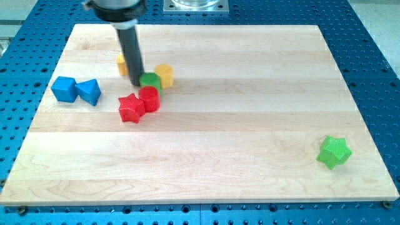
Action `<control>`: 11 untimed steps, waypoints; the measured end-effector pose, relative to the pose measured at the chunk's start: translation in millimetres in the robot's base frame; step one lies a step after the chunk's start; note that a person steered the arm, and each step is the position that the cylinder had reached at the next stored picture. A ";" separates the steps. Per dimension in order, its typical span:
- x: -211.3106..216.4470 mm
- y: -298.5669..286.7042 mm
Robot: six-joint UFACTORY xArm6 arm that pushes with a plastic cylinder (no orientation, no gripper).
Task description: Push the green circle towards the green star
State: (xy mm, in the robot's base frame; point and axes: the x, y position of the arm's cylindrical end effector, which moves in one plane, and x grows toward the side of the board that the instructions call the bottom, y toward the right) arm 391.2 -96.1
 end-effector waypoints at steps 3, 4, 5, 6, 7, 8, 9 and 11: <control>122.7 201.5; 83.9 175.7; 70.6 114.6; 122.6 138.1; 130.6 173.0; 149.1 127.6; 170.7 174.9; 175.9 235.1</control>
